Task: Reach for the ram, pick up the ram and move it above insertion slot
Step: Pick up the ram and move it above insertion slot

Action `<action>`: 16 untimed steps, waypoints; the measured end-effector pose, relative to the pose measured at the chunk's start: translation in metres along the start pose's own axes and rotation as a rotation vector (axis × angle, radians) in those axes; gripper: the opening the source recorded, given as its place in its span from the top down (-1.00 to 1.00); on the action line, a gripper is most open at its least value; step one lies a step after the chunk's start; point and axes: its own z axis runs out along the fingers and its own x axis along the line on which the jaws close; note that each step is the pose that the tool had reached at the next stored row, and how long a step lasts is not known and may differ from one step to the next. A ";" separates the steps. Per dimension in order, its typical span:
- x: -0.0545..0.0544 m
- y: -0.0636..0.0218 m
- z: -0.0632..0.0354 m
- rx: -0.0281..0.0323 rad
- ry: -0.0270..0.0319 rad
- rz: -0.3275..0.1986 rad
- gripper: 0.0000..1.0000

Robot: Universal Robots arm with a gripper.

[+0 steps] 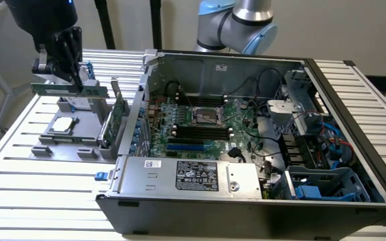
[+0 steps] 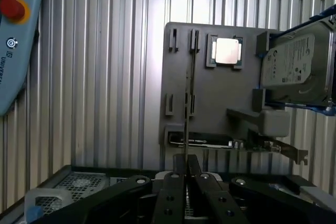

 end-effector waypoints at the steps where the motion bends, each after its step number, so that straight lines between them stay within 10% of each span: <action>1: 0.000 -0.0044 -0.0020 -0.0004 -0.0006 0.000 0.73; 16: 0.002 -0.0722 -0.0185 -0.0026 -0.0110 -0.002 0.73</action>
